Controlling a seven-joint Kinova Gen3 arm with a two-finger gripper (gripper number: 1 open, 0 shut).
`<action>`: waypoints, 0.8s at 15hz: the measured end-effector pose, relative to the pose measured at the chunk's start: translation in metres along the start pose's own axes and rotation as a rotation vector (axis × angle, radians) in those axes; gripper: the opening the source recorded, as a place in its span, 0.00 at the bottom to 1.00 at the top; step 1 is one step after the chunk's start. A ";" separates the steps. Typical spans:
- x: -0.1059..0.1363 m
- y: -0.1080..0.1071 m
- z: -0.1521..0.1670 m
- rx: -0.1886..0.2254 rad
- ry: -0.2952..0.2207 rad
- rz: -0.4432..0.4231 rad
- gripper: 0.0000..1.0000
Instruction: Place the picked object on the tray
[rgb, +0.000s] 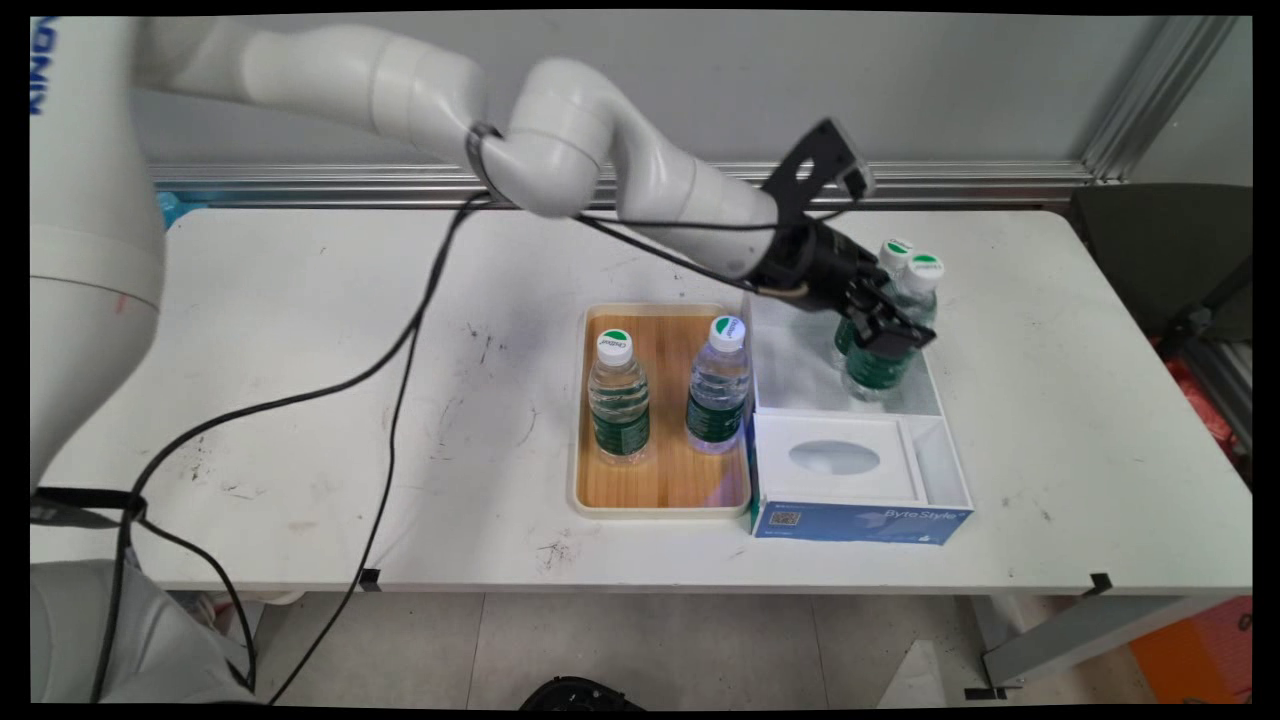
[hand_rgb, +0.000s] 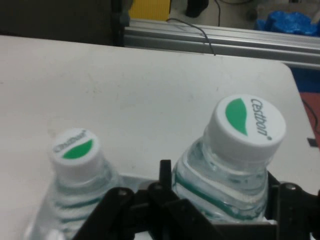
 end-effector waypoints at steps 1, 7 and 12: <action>0.003 -0.003 -0.011 0.008 -0.007 0.014 0.00; 0.009 -0.027 -0.071 0.096 -0.097 0.089 0.00; 0.016 -0.039 -0.109 0.106 -0.123 0.114 0.00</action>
